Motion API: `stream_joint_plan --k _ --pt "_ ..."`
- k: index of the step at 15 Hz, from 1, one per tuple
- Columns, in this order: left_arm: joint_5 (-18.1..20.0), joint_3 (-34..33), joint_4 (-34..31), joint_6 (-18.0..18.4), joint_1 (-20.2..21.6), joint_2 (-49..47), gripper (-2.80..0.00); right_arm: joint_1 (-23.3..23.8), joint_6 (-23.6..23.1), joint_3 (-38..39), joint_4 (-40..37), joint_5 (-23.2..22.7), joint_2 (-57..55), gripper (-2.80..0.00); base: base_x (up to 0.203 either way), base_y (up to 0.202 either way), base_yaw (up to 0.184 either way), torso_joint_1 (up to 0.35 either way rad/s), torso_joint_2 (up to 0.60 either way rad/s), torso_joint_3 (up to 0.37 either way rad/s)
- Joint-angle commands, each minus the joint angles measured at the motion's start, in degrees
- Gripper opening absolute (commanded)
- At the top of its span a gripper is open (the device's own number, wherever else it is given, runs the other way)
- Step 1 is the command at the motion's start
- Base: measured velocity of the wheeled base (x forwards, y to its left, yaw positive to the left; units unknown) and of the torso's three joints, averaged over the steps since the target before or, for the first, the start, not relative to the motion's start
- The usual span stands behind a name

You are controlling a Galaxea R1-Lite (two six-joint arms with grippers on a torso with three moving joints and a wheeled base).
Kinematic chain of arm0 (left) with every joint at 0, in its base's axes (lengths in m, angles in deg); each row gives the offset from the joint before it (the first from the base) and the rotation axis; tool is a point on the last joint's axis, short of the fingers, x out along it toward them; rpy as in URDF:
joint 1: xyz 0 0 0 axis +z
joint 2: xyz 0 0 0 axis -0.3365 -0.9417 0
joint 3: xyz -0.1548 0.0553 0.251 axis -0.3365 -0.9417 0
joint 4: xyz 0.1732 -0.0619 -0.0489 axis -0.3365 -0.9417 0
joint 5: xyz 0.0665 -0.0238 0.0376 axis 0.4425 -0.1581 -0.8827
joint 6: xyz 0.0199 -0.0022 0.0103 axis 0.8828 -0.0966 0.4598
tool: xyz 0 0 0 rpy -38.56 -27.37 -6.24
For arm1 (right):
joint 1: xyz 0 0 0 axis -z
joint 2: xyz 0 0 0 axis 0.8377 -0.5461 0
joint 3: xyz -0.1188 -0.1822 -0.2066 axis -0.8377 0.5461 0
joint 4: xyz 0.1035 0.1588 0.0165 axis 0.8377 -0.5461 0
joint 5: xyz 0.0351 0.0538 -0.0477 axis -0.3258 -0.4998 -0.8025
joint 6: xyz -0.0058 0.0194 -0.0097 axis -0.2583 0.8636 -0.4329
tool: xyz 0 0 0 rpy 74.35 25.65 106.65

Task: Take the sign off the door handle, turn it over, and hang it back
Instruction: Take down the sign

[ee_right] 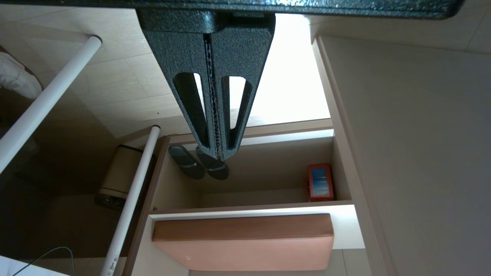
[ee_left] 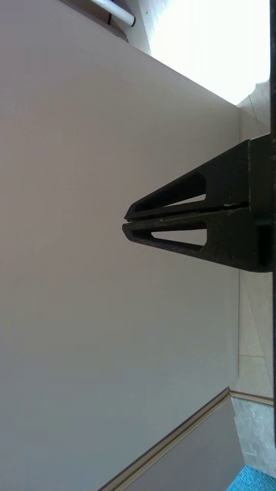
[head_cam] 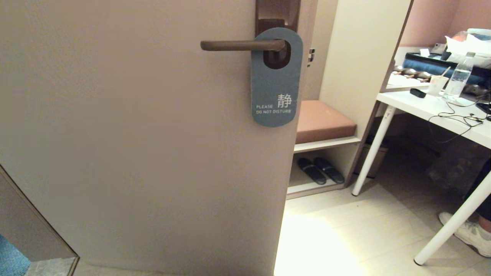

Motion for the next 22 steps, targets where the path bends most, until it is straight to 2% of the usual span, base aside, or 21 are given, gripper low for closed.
stream_joint_plan --k 1,22 --pt "0.0 0.0 0.0 0.0 0.0 -0.1 -2.8 0.0 0.0 0.0 0.0 0.0 0.0 -2.8 0.0 0.0 0.0 0.0 0.0 0.0" --pt "0.0 0.0 0.0 0.0 0.0 -0.1 -2.8 0.0 -0.7 0.0 -0.1 0.0 0.0 -2.8 0.0 0.0 0.0 0.0 0.0 0.0"
